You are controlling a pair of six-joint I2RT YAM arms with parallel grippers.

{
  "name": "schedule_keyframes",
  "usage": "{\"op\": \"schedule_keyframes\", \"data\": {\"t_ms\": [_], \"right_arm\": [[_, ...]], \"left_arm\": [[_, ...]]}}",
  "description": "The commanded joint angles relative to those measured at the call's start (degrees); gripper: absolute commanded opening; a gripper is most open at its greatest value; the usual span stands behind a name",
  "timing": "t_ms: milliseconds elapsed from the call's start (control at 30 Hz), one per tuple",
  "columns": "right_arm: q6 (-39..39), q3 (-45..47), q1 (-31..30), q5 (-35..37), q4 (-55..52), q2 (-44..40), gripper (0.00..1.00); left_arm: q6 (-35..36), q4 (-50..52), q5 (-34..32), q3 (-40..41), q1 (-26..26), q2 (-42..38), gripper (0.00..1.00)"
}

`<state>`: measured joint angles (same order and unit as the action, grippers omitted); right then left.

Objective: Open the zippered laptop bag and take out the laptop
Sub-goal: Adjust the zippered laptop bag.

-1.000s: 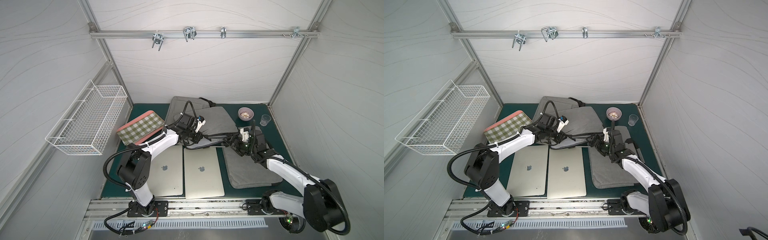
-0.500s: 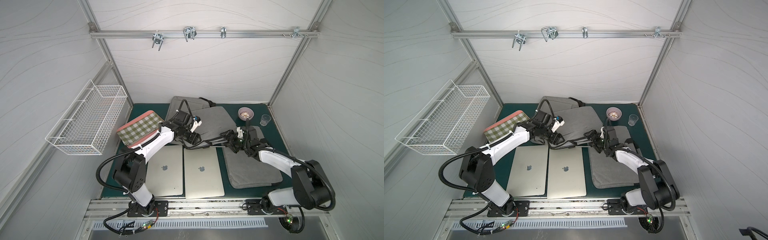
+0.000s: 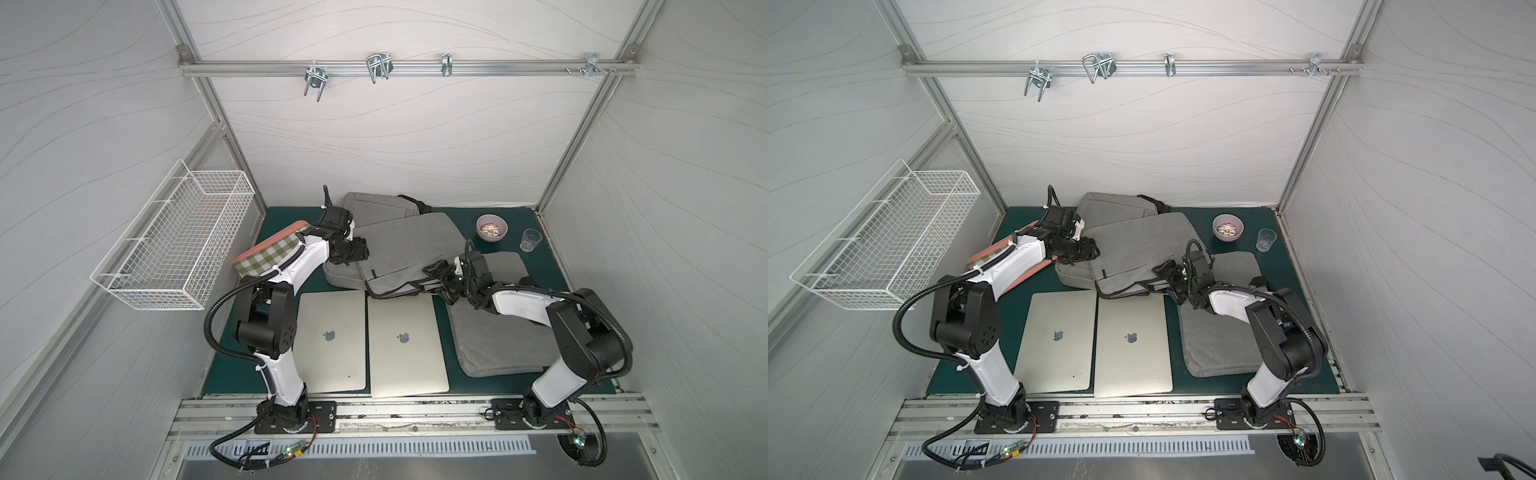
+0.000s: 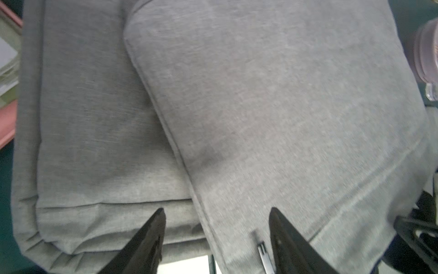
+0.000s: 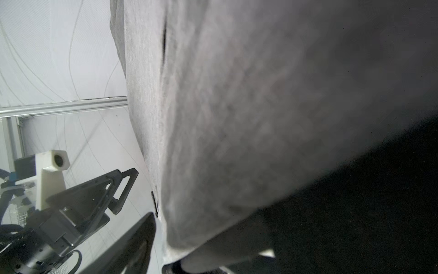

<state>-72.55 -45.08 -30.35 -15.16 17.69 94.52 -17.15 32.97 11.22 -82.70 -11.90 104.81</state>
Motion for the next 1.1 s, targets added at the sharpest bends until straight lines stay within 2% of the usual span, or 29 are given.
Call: {"op": "schedule_keyframes", "data": {"t_ms": [0, 300, 467, 600, 767, 800, 933, 1067], "right_arm": [[-3.3, -1.2, -0.6, 2.3, 2.7, 1.7, 0.84], [-2.9, -0.3, 0.2, 3.6, 3.4, 3.5, 0.51], [-1.7, -0.1, 1.0, 2.9, 2.3, 3.4, 0.4], [-0.8, 0.0, 1.4, 2.4, 2.2, 3.5, 0.35], [-0.3, 0.3, 1.7, 1.5, 2.6, 4.3, 0.28], [-0.2, 0.3, 1.8, 1.2, 2.8, 4.4, 0.27], [0.5, -0.1, 2.2, 0.5, 2.9, 4.6, 0.25], [0.9, -0.2, 2.8, 0.4, 6.9, 4.9, 0.23]], "left_arm": [[-4.9, -3.2, -2.9, -5.0, 1.7, 2.8, 0.7], [-6.7, -5.3, -1.5, -12.2, 3.4, 11.4, 0.69], [-6.7, -5.1, 0.2, -15.8, 4.0, 15.6, 0.67], [-6.0, -3.2, 2.6, -19.5, 4.0, 18.3, 0.62], [-6.1, -3.2, 3.1, -19.5, 4.0, 19.2, 0.44], [-5.9, -3.1, 3.0, -19.5, 4.1, 19.2, 0.38], [-6.8, -3.9, 3.5, -17.7, 4.0, 18.0, 0.01], [-7.8, -5.5, 4.1, -14.7, 4.0, 15.1, 0.0]]}}
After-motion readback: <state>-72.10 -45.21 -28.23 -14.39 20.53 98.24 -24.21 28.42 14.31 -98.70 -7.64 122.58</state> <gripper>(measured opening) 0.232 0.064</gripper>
